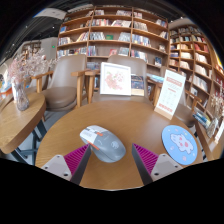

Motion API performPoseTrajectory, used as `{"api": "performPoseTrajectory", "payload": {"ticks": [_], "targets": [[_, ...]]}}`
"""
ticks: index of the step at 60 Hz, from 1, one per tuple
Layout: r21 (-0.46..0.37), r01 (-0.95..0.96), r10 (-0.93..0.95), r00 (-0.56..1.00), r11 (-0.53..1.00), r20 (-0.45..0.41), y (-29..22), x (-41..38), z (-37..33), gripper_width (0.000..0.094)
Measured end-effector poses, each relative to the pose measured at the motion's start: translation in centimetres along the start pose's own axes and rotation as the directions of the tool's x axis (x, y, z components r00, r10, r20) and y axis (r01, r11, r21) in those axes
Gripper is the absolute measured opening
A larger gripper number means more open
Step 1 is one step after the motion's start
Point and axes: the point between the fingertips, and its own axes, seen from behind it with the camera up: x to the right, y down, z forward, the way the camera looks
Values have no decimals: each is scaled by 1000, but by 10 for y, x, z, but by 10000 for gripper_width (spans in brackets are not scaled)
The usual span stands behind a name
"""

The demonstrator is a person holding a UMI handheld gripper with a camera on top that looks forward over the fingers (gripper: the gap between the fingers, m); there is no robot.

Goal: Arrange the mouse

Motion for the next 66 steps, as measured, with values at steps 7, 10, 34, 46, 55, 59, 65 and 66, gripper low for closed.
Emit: {"api": "performPoseTrajectory", "payload": {"ticks": [7,10,34,46,55,59,65,66], "targets": [[-16,-15,15,1000,1000,22,-5,-3,18,849],[-18,-17,18,1000,1000,24,-8,-3,24,851],[-56,-19,19,1000,998,0,-34,13,69,852],[-70,-30,31,999,997,15,-38,10,79,764],[-118,-51,61,995,992,79,-37,-3,75,439],[-93,-88,96,991,992,93,-49,0,61,438],[-40,-102,106,988,994,111,-74,20,31,439],[-32,-106,109,987,994,116,-78,24,26,439]]}}
